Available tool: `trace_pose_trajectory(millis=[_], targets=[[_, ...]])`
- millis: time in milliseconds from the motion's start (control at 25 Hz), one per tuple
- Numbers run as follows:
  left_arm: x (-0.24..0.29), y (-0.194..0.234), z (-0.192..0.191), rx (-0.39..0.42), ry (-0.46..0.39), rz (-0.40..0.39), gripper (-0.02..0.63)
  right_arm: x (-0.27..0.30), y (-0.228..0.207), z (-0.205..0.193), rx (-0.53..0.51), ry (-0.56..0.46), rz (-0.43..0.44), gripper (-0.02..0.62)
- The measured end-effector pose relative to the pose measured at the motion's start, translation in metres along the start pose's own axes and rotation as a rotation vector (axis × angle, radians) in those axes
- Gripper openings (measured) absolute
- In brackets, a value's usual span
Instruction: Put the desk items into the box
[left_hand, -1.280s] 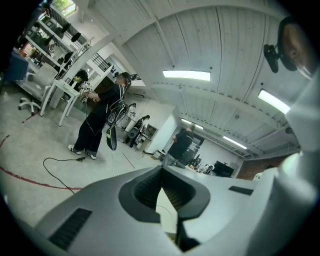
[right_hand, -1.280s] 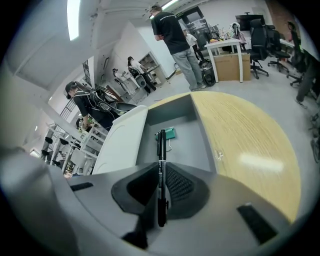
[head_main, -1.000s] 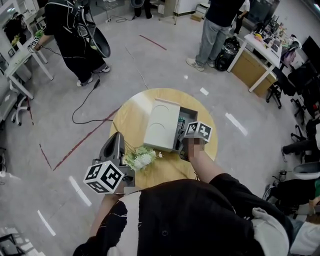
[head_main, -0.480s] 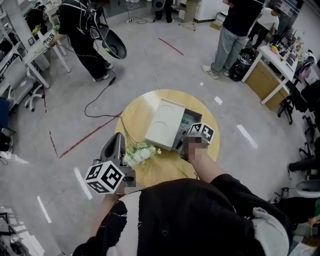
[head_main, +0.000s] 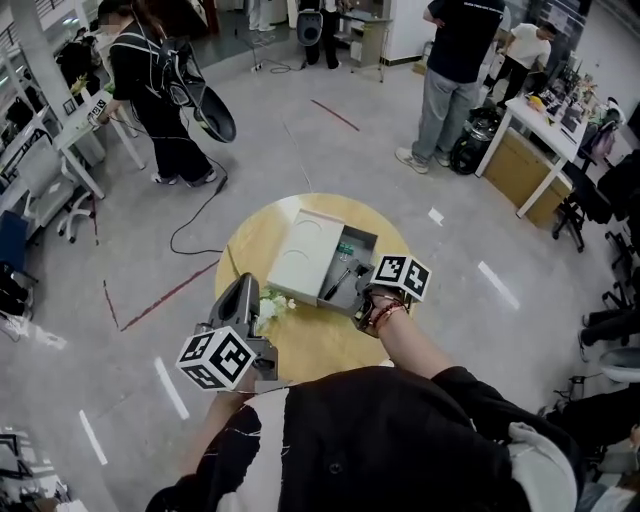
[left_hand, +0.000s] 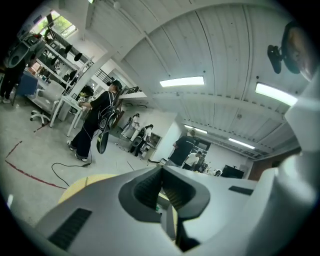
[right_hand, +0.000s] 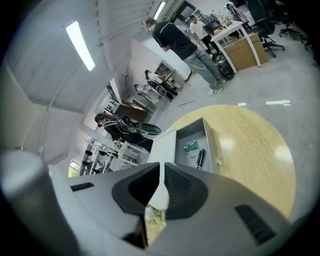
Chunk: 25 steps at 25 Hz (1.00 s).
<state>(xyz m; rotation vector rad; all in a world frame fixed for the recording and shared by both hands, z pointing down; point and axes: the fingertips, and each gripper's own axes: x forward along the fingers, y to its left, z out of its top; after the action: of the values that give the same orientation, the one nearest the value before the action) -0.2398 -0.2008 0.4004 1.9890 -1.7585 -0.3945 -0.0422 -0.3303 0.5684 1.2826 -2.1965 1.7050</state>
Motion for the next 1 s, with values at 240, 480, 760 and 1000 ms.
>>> trace_pose_trajectory(millis=[240, 480, 760, 1000], targets=[[0.001, -0.043, -0.028, -0.018, 0.023, -0.044, 0.011, -0.059, 0.039, 0.022, -0.082, -0.084, 0.160, 0.006], [-0.009, -0.077, -0.057, -0.020, 0.039, -0.061, 0.011, -0.119, 0.072, 0.032, -0.183, -0.173, 0.298, 0.005], [-0.016, -0.112, -0.089, -0.015, 0.054, -0.074, 0.011, -0.166, 0.073, 0.039, -0.398, -0.252, 0.340, 0.005], [-0.024, -0.127, -0.107, -0.019, 0.062, -0.066, 0.011, -0.186, 0.062, 0.033, -0.584, -0.281, 0.293, 0.005]])
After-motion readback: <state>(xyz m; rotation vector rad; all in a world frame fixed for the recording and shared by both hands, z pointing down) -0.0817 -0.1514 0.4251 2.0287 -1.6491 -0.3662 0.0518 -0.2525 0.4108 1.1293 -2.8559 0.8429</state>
